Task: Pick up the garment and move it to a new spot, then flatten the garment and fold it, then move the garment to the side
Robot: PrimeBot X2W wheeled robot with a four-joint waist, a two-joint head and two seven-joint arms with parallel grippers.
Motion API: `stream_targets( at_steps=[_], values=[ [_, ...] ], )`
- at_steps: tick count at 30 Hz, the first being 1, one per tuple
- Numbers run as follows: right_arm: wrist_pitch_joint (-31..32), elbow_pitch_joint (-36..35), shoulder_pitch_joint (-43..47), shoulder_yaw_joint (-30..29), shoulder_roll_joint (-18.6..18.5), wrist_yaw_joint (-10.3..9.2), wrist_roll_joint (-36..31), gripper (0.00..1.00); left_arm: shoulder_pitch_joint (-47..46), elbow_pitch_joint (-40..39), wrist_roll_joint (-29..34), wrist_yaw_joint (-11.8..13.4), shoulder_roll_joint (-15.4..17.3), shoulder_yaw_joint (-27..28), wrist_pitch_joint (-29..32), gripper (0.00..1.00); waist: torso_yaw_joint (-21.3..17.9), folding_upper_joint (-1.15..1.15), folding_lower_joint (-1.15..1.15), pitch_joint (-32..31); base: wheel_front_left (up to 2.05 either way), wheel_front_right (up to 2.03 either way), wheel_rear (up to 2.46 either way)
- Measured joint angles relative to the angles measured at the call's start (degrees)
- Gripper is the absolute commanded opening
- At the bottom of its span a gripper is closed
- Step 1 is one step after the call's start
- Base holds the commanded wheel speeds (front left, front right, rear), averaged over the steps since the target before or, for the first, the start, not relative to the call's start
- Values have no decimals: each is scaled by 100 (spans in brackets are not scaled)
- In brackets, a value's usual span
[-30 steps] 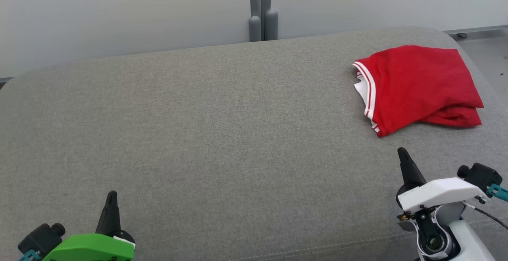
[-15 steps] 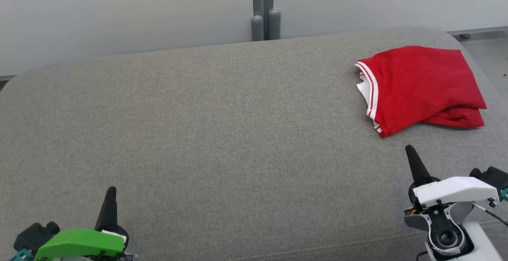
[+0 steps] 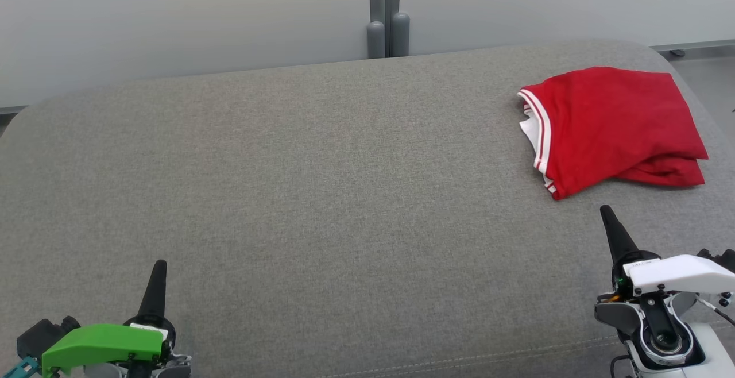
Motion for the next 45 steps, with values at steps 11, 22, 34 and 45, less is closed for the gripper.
stream_targets(
  at_steps=[11,22,34,45],
  values=[
    [199,19,-44,-300,66,162,794,0,-146,124,-762,-160,14,76,203,0,34,0,0,7,0,0,0],
    [394,31,-58,-601,124,316,1584,0,-274,227,-1580,-319,27,166,398,0,69,0,0,14,0,0,0],
    [452,54,-63,-704,159,353,1830,0,-354,302,-1789,-363,34,192,452,0,77,0,0,15,0,0,0],
    [452,64,-65,-706,159,354,1830,0,-359,321,-1789,-380,34,196,452,0,77,0,0,14,0,0,0]
  ],
)
